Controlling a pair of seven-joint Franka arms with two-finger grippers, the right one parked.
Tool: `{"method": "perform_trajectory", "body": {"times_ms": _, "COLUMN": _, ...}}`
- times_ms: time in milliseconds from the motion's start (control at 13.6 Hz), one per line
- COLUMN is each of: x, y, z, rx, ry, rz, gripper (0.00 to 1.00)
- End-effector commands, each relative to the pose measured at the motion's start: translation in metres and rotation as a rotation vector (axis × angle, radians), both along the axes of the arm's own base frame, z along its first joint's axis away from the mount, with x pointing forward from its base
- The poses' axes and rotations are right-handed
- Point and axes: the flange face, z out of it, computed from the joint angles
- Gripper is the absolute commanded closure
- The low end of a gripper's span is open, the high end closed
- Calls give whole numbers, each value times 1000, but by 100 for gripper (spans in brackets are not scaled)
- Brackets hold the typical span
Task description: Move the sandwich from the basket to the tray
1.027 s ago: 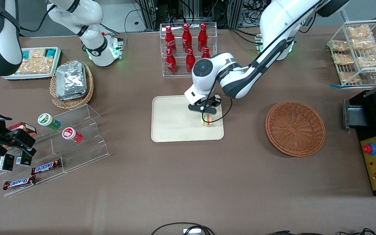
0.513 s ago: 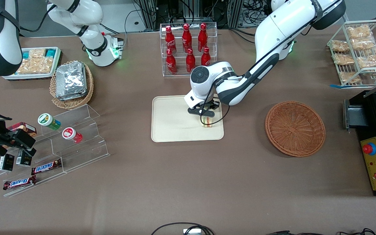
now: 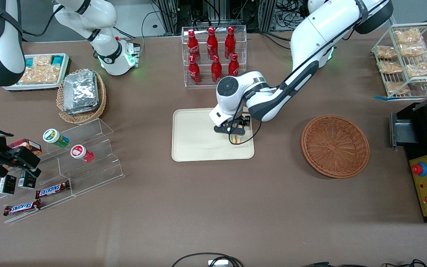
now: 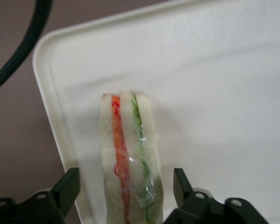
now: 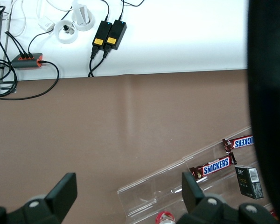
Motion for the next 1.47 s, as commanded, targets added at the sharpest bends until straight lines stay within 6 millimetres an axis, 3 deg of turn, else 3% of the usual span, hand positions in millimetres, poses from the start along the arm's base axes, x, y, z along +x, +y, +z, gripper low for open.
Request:
{"method": "perform_trajectory", "body": {"times_ms": 0, "x": 41, "y": 10, "z": 43, "rx": 23, "ry": -49, "rz": 85, "gripper": 0}}
{"method": "perform_trajectory", "body": {"times_ms": 293, "x": 90, "y": 42, "z": 93, "rx": 56, "ry": -45, "rz": 219, "gripper": 0}}
{"method": "perform_trajectory", "body": {"times_ms": 587, "x": 139, "y": 111, "z": 135, "rx": 73, "ry": -92, "rz": 394, "gripper": 0}}
{"method": "perform_trajectory", "body": {"times_ms": 880, "x": 158, "y": 158, "z": 159, "rx": 111, "ry": -113, "rz": 474, "gripper": 0}}
{"method": "perform_trajectory", "body": {"times_ms": 1393, "x": 172, "y": 210, "z": 188, "rx": 131, "ry": -120, "rz": 508, "gripper": 0}}
